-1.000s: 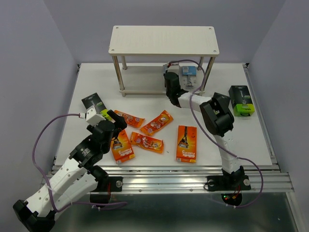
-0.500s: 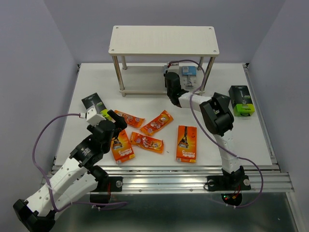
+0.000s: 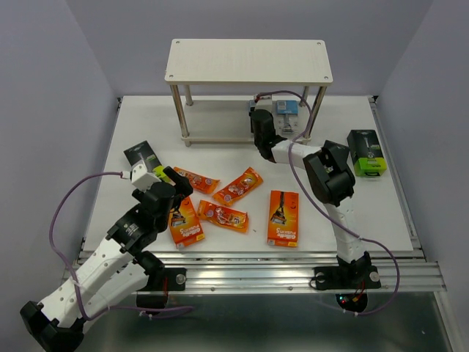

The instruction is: Place and organize the shaving razors onto the shelf

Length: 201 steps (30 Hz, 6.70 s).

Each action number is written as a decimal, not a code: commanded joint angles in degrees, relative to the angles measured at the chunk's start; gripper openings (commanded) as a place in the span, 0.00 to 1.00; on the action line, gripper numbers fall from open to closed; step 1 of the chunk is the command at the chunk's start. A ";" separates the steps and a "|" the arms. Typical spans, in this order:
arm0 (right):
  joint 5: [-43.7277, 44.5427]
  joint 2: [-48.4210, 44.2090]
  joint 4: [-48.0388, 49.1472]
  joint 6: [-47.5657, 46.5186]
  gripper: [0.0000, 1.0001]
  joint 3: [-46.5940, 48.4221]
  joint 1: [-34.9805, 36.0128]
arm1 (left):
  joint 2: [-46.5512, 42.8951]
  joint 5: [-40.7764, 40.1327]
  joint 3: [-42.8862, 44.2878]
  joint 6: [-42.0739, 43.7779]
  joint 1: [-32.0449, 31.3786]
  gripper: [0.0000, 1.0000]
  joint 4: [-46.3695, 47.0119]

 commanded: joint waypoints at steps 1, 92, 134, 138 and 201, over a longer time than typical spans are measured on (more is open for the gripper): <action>0.05 0.68 1.34 0.05 0.36 1.60 -0.75 | 0.39 -2.04 2.00 -0.06 0.38 0.99 -0.03; -9.00 -30.87 -15.45 64.20 0.98 -40.50 27.11 | -5.40 16.07 -5.03 -3.04 0.30 0.99 2.87; -4.96 -24.45 -23.18 75.20 0.01 -42.35 26.59 | -9.71 13.34 -3.36 -2.96 0.38 0.99 -0.47; -3.64 -26.82 -22.92 66.43 0.01 -41.73 26.59 | -9.80 13.08 -3.01 -2.96 0.38 0.99 -0.73; -31.26 -11.62 -19.85 -6.72 0.02 -2.80 3.91 | -5.06 6.22 0.68 -4.27 0.38 0.99 -2.93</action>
